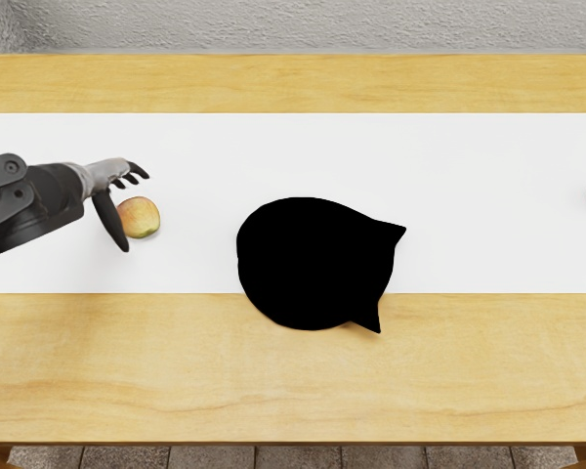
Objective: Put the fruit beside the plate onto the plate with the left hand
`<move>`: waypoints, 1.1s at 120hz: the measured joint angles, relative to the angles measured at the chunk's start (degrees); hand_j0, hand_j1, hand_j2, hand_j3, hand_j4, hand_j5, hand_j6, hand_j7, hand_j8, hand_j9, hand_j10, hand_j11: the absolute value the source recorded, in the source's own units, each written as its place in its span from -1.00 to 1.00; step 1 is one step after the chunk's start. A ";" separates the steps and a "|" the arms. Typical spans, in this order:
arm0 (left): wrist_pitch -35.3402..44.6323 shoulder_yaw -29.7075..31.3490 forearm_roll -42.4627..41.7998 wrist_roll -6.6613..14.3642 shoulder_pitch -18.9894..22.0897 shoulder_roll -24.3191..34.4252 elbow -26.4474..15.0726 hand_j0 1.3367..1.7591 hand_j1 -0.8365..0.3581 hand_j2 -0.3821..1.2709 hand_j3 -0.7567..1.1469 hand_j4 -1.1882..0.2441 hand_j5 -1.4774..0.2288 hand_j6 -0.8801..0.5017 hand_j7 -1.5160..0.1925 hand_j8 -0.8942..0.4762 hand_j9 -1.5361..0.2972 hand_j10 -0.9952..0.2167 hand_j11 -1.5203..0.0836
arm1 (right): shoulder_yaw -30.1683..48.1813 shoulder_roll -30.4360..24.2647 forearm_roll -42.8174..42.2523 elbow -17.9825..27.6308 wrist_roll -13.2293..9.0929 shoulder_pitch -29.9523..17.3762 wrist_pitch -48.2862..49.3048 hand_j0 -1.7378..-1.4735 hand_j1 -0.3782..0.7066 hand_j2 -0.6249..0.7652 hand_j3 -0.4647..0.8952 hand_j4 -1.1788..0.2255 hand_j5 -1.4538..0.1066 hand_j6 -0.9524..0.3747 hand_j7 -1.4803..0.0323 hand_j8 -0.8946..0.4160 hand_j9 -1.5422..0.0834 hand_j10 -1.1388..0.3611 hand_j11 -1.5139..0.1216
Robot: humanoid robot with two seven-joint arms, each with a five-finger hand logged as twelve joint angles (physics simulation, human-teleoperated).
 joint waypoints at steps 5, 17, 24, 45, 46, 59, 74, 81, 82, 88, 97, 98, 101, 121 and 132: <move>0.17 0.00 0.41 0.00 0.00 -0.01 0.00 0.52 0.61 -0.49 -0.20 0.39 0.45 -0.01 0.49 0.02 0.41 0.33 0.59 | 0.00 0.00 -0.02 0.00 0.00 0.00 0.00 -0.40 -0.90 -0.11 -0.32 0.65 0.83 0.40 0.92 0.33 0.86 0.49 0.82; 0.77 0.07 0.93 0.00 0.22 -1.49 0.01 0.52 0.61 -0.49 -0.20 0.39 0.44 -0.01 0.49 0.02 0.41 0.33 0.59 | 0.00 0.00 -0.01 0.00 0.00 0.00 0.00 -0.40 -0.90 -0.11 -0.32 0.65 0.83 0.40 0.92 0.33 0.86 0.49 0.82; 0.97 0.25 1.07 0.00 0.23 -1.51 0.01 0.52 0.61 -0.49 -0.20 0.39 0.44 -0.01 0.49 0.02 0.41 0.33 0.59 | 0.00 0.00 -0.01 0.00 0.00 0.00 0.00 -0.40 -0.90 -0.11 -0.32 0.65 0.83 0.40 0.92 0.33 0.86 0.49 0.82; 1.85 1.86 1.36 0.00 0.21 -1.51 0.01 0.52 0.60 -0.49 -0.20 0.38 0.44 -0.01 0.48 0.02 0.40 0.32 0.58 | 0.00 0.00 0.01 0.00 0.00 0.00 0.00 -0.40 -0.90 -0.11 -0.32 0.65 0.83 0.40 0.92 0.33 0.86 0.49 0.82; 1.99 2.05 1.38 0.00 0.15 -1.51 0.01 0.52 0.60 -0.49 -0.20 0.38 0.44 -0.01 0.48 0.01 0.40 0.32 0.58 | 0.00 0.00 0.01 0.00 0.00 0.00 0.00 -0.40 -0.90 -0.11 -0.32 0.65 0.83 0.40 0.92 0.33 0.86 0.49 0.82; 4.01 3.71 3.71 0.00 0.27 -1.51 0.01 0.52 0.60 -0.49 -0.20 0.38 0.43 -0.02 0.48 0.01 0.40 0.31 0.58 | 0.00 0.00 0.01 0.00 0.00 0.00 0.00 -0.40 -0.90 -0.11 -0.32 0.65 0.83 0.40 0.92 0.33 0.86 0.49 0.82; 5.01 4.28 4.55 0.00 0.27 -1.51 0.07 0.52 0.60 -0.49 -0.20 0.38 0.43 -0.02 0.48 0.01 0.40 0.31 0.58 | 0.00 0.00 0.00 0.00 0.00 0.00 0.00 -0.40 -0.90 -0.11 -0.32 0.65 0.83 0.40 0.92 0.33 0.86 0.49 0.82; 5.20 4.29 4.50 0.00 0.27 -1.51 0.07 0.52 0.59 -0.49 -0.20 0.38 0.43 -0.02 0.47 0.01 0.40 0.31 0.58 | 0.00 0.00 0.00 0.00 0.00 0.00 0.00 -0.40 -0.90 -0.11 -0.32 0.65 0.83 0.40 0.92 0.33 0.86 0.49 0.82; 5.22 4.28 4.49 0.00 0.27 -1.51 0.07 0.52 0.59 -0.49 -0.20 0.38 0.43 -0.02 0.47 0.01 0.40 0.31 0.58 | 0.00 0.00 0.01 0.00 0.00 0.00 0.00 -0.40 -0.90 -0.11 -0.32 0.65 0.83 0.40 0.92 0.33 0.86 0.49 0.82; 5.30 4.22 4.45 0.00 0.27 -1.71 0.07 0.52 0.59 -0.49 -0.20 0.38 0.43 -0.02 0.47 0.01 0.40 0.31 0.58 | 0.00 0.00 0.01 0.00 0.00 0.00 0.00 -0.40 -0.90 -0.11 -0.32 0.65 0.83 0.40 0.92 0.33 0.86 0.49 0.82; 5.37 4.22 4.41 0.00 0.62 -2.56 0.08 0.52 0.59 -0.49 -0.20 0.38 0.43 -0.02 0.47 0.01 0.39 0.31 0.57 | 0.00 0.00 0.01 0.00 0.00 0.00 0.00 -0.40 -0.90 -0.11 -0.32 0.65 0.83 0.40 0.92 0.33 0.86 0.49 0.82; 5.38 4.21 4.40 0.00 0.74 -2.56 0.09 0.52 0.59 -0.49 -0.20 0.38 0.43 -0.02 0.47 0.01 0.39 0.31 0.57 | 0.00 0.00 0.01 0.00 0.00 0.00 0.00 -0.40 -0.90 -0.11 -0.32 0.65 0.83 0.40 0.92 0.33 0.86 0.49 0.82; 5.39 4.19 4.39 0.00 0.86 -2.62 0.09 0.52 0.59 -0.49 -0.20 0.38 0.43 -0.02 0.47 0.01 0.39 0.31 0.57 | 0.00 0.00 0.01 0.00 0.00 0.00 0.00 -0.40 -0.90 -0.11 -0.32 0.65 0.83 0.40 0.92 0.33 0.86 0.49 0.82; 5.43 4.18 4.41 0.00 1.15 -3.64 0.10 0.52 0.59 -0.49 -0.20 0.37 0.43 -0.02 0.47 0.01 0.39 0.31 0.57 | 0.00 0.00 0.01 0.00 0.00 0.00 0.00 -0.40 -0.90 -0.11 -0.32 0.65 0.83 0.40 0.92 0.33 0.86 0.49 0.82; 5.46 4.18 4.41 0.00 1.15 -3.44 0.10 0.52 0.59 -0.49 -0.20 0.37 0.43 -0.02 0.47 0.01 0.39 0.31 0.57 | 0.00 0.00 -0.01 0.00 0.00 0.00 0.00 -0.40 -0.90 -0.11 -0.32 0.65 0.83 0.40 0.92 0.33 0.86 0.49 0.82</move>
